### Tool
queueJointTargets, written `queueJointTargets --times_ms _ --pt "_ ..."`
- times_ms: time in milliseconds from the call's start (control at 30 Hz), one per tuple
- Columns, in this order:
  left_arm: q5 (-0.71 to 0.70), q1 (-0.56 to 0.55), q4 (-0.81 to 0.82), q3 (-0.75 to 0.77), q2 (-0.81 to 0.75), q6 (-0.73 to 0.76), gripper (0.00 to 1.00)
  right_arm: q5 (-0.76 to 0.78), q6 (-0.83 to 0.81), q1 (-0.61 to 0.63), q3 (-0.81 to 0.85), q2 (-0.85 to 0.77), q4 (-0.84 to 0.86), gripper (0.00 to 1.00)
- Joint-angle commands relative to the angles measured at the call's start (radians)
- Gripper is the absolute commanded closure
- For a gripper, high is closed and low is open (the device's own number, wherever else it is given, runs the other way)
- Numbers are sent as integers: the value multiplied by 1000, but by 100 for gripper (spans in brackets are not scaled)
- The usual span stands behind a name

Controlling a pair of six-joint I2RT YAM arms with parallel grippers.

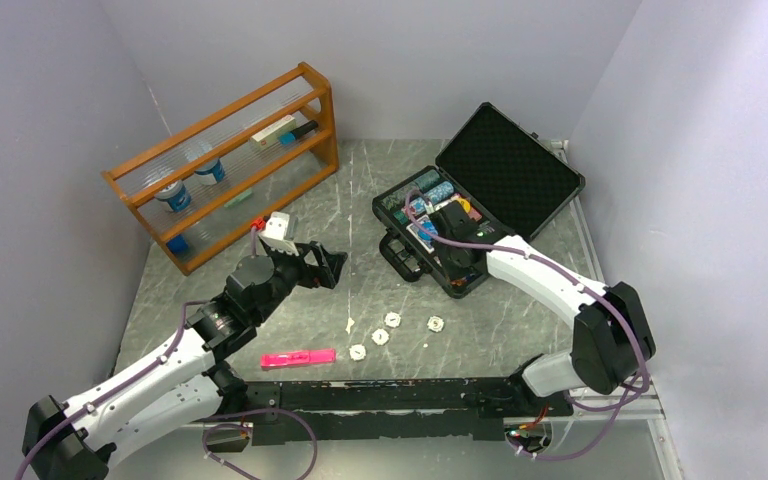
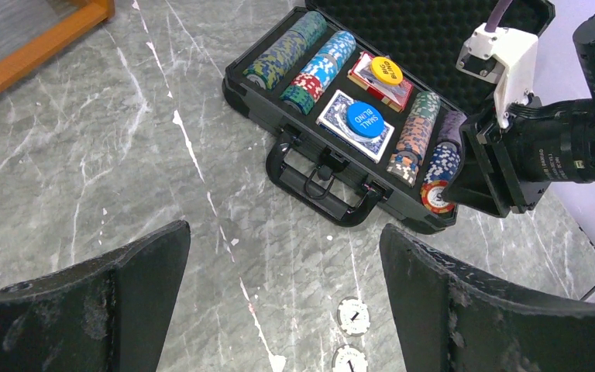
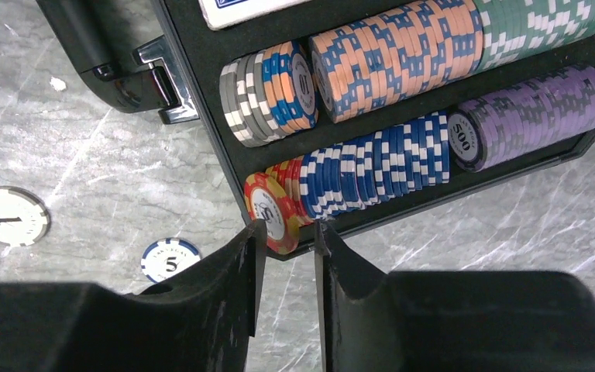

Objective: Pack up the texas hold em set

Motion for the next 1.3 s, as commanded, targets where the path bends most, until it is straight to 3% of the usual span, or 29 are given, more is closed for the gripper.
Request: queueJointTargets --times_ms 0,433,700,1267 --pt "-11 3 38 4 0 12 3 45 8 7 37 4 -11 66" --pt "-9 2 25 8 4 12 3 24 43 9 33 18 0 69" --pt "-19 3 12 5 -10 11 3 99 221 7 31 36 37 52" --pt "-21 2 2 5 -22 11 3 129 482 -2 -18 46 36 52"
